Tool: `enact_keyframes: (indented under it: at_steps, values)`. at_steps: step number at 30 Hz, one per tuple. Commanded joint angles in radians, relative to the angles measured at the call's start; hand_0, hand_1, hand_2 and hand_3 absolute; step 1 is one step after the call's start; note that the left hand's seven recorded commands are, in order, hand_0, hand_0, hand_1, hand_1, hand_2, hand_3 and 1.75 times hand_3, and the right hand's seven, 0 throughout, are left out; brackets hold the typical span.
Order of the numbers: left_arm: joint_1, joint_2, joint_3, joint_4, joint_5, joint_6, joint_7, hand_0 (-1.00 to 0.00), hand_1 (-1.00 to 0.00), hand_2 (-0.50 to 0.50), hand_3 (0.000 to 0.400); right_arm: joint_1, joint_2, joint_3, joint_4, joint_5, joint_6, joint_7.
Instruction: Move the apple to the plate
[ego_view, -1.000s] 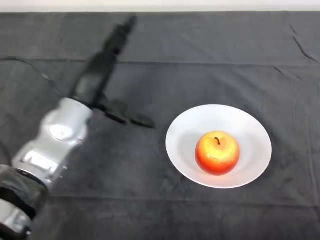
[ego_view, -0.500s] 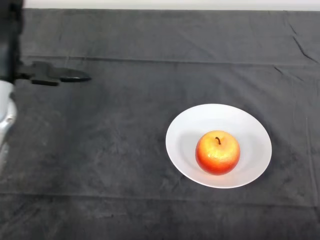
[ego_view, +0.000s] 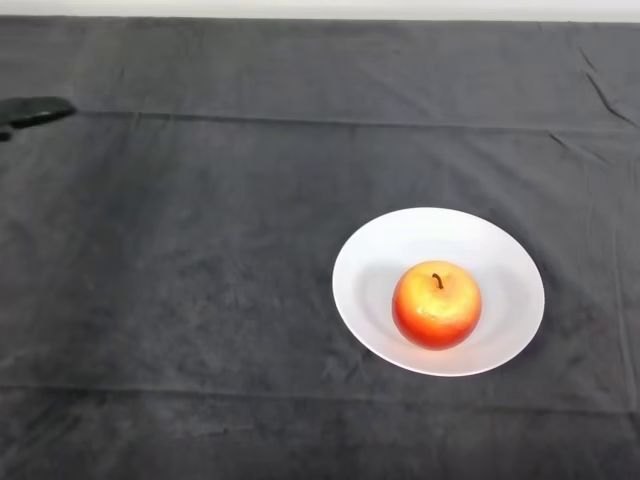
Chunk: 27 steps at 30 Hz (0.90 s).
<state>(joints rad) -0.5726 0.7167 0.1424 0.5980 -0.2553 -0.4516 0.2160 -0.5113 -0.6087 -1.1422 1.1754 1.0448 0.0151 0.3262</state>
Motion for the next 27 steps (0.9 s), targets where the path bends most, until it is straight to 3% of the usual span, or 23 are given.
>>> enact_keyframes:
  at_steps: [1,18,27]
  values:
    - [0.038,0.064,0.049,0.042,-0.02,-0.025,-0.006,0.0,0.0,0.0,0.0,0.011,-0.022,-0.0045,-0.015,0.0099,-0.004,0.003]
    - [0.101,0.158,0.248,0.113,-0.046,-0.06,-0.006,0.0,0.0,0.0,0.0,0.011,-0.024,-0.0052,-0.013,0.0104,-0.004,0.0043]
    - [0.091,0.153,0.286,0.132,-0.01,-0.066,0.049,0.0,0.0,0.0,0.0,0.01,-0.025,-0.0057,-0.011,0.0107,-0.004,0.0053]
